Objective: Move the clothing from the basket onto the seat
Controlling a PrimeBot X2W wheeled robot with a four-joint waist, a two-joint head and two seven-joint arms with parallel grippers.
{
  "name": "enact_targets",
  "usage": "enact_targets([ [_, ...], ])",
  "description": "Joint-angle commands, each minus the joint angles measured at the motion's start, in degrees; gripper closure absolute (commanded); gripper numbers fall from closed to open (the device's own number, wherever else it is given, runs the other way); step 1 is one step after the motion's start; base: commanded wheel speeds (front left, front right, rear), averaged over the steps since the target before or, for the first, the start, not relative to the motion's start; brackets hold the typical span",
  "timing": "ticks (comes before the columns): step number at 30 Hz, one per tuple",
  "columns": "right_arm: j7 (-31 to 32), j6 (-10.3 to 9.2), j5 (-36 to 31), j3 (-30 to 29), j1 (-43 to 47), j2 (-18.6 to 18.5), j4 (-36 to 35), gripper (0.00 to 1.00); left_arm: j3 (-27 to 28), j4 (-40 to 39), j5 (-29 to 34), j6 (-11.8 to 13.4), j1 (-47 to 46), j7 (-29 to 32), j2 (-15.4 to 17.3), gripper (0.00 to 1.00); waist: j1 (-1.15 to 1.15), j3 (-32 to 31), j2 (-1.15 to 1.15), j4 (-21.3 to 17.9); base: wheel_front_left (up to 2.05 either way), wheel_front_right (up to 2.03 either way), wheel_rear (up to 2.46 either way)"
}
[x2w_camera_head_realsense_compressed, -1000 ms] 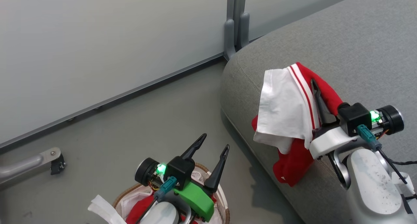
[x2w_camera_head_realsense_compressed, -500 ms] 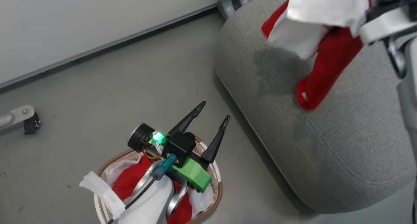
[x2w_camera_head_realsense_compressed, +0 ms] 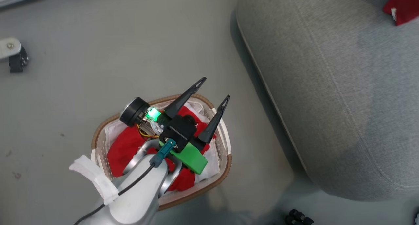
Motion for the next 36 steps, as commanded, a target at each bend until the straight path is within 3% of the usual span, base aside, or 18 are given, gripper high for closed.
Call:
enact_targets([
  [1, -0.3, -0.08, 0.23, -1.0, -0.49, -0.63, 1.58, 1.0, 0.04, -0.43, 0.35, -0.19, -1.55, 0.05, 0.64, 0.0, -0.01, 5.79, 0.0, 2.95, 0.0, 0.0, 0.0],
  [8, -0.51, -0.08, -1.87, -5.54, 4.03, 3.51, 7.92, 1.0, 0.2, -2.22, 1.51, 0.79, -2.47, 1.52, 3.27, 0.0, -0.01, 9.89, 0.0, 1.3, 0.0, 0.0, 0.0],
  [17, -0.54, -0.08, -4.89, -5.43, 12.55, 10.85, 8.42, 1.0, 0.63, -5.74, 0.42, 1.5, -0.42, 3.68, 5.29, 0.0, -0.01, 9.98, 0.0, -0.39, 0.0, 0.0, 0.0],
  [19, -0.54, -0.08, -5.31, -4.32, 14.61, 12.06, 7.44, 0.62, 0.71, -6.12, 0.17, 1.69, -0.12, 3.93, 5.55, 0.0, -0.01, 9.48, 0.0, -0.48, 0.0, 0.0, 0.0],
  [20, -0.54, -0.08, -5.44, -4.21, 15.44, 12.32, 6.44, 0.35, 0.86, -6.27, -0.02, 1.9, 0.07, 4.08, 5.65, 0.0, -0.01, 9.26, 0.0, -0.6, 0.0, 0.0, 0.0],
  [21, -0.54, -0.08, -5.55, -4.1, 16.22, 12.45, 5.68, 0.0, 0.96, -6.36, -0.2, 2.0, 0.24, 4.14, 5.72, 0.0, -0.01, 9.05, 0.0, -0.76, 0.0, 0.0, 0.0],
  [28, -0.54, -0.08, -4.68, -2.95, 23.15, 14.0, -1.15, 0.0, 1.14, -5.65, -1.5, 2.81, 1.67, 3.61, 5.67, 0.0, -0.01, 6.46, 0.0, -1.74, 0.0, 0.0, 0.0],
  [36, -0.55, -0.08, -2.51, -4.03, 34.54, 15.9, -7.86, 0.0, 1.12, -2.45, -3.43, 3.26, 3.21, 1.55, 3.41, 0.0, -0.01, 0.62, 0.0, -1.25, 0.0, 0.0, 0.0],
])
